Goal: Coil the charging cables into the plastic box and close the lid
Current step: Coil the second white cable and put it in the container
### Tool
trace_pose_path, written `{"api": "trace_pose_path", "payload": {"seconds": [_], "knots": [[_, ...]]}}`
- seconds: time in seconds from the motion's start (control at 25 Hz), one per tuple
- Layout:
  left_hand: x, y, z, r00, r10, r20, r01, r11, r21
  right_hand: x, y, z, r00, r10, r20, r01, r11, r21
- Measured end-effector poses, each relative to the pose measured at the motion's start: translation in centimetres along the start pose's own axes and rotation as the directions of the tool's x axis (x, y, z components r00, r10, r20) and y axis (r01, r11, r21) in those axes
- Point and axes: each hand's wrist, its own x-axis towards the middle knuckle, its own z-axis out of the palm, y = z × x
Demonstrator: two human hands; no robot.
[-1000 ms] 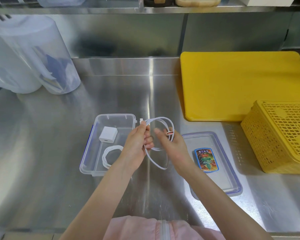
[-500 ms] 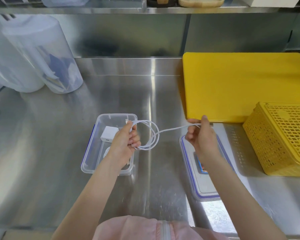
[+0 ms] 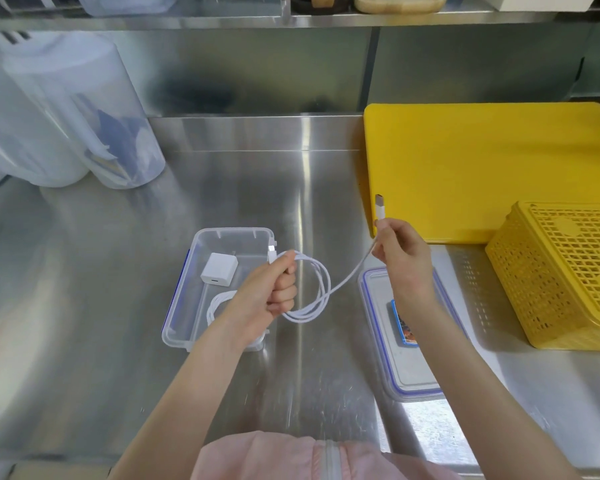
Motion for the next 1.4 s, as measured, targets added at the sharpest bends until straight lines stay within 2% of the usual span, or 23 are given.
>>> {"api": "trace_pose_path", "payload": {"seconds": [0.08, 0.16, 0.28, 0.36, 0.48, 0.56, 0.72, 0.8, 0.84, 0.92, 1.0, 1.04, 1.16, 1.24, 1.32, 1.4], "knots": [[-0.3, 0.0, 0.2, 0.995, -0.019, 0.093, 0.015, 0.999, 0.046, 0.2, -0.3, 0.2, 0.998, -0.011, 0.061, 0.017, 0.996, -0.089], [-0.6, 0.2, 0.2, 0.982, -0.04, 0.184, 0.023, 0.996, 0.091, 0.3, -0.6, 0.3, 0.97, 0.036, 0.239, 0.009, 0.983, -0.184], [-0.8, 0.7, 0.4, 0.957, -0.068, 0.283, 0.018, 0.984, 0.175, 0.0, -0.8, 0.2, 0.822, 0.093, 0.561, 0.182, 0.892, -0.415], [-0.8, 0.7, 0.6, 0.953, -0.073, 0.295, 0.003, 0.973, 0.232, -0.2, -0.8, 0.3, 0.78, 0.098, 0.617, 0.22, 0.881, -0.419], [-0.6, 0.6, 0.6, 0.97, -0.026, 0.243, -0.03, 0.974, 0.225, -0.1, -0.4, 0.1, 0.811, 0.128, 0.571, 0.205, 0.852, -0.482], [-0.4, 0.8, 0.5, 0.984, 0.032, 0.178, -0.067, 0.979, 0.19, -0.3, -0.1, 0.0, 0.81, 0.21, 0.547, 0.144, 0.834, -0.533], [-0.1, 1.0, 0.4, 0.993, 0.061, 0.097, -0.084, 0.965, 0.247, -1.3, 0.1, 0.7, 0.746, 0.322, 0.583, -0.16, 0.937, -0.312], [0.1, 0.8, 0.6, 0.994, 0.055, 0.095, -0.082, 0.947, 0.309, -1.5, 0.1, 1.2, 0.711, 0.366, 0.6, -0.356, 0.924, -0.141], [0.1, 0.7, 0.7, 0.993, 0.054, 0.104, -0.087, 0.936, 0.342, -1.6, 0.0, 1.2, 0.7, 0.365, 0.614, -0.399, 0.913, -0.088], [0.2, 0.6, 0.8, 0.992, 0.059, 0.11, -0.098, 0.917, 0.388, -2.0, 0.0, 0.9, 0.7, 0.333, 0.632, -0.329, 0.936, -0.128], [0.4, 0.4, 1.0, 0.994, 0.072, 0.082, -0.099, 0.91, 0.402, -2.7, 0.0, 0.7, 0.728, 0.276, 0.627, -0.135, 0.955, -0.264], [0.4, 0.3, 1.1, 0.995, 0.082, 0.061, -0.099, 0.91, 0.402, -3.0, 0.1, 0.9, 0.766, 0.245, 0.595, -0.07, 0.951, -0.301], [0.7, -0.5, 1.6, 0.984, 0.172, -0.04, -0.144, 0.912, 0.383, -3.2, 0.3, 1.7, 0.881, 0.234, 0.412, -0.119, 0.951, -0.287], [0.8, -0.7, 1.7, 0.966, 0.244, -0.09, -0.197, 0.913, 0.358, -3.1, 0.3, 2.2, 0.897, 0.289, 0.335, -0.213, 0.945, -0.248], [0.9, -0.9, 1.6, 0.957, 0.278, -0.078, -0.228, 0.894, 0.385, -3.1, 0.3, 2.5, 0.898, 0.327, 0.295, -0.275, 0.939, -0.206], [1.0, -1.0, 1.3, 0.956, 0.288, -0.051, -0.232, 0.853, 0.468, -3.0, 0.4, 2.4, 0.915, 0.296, 0.275, -0.237, 0.944, -0.229]]}}
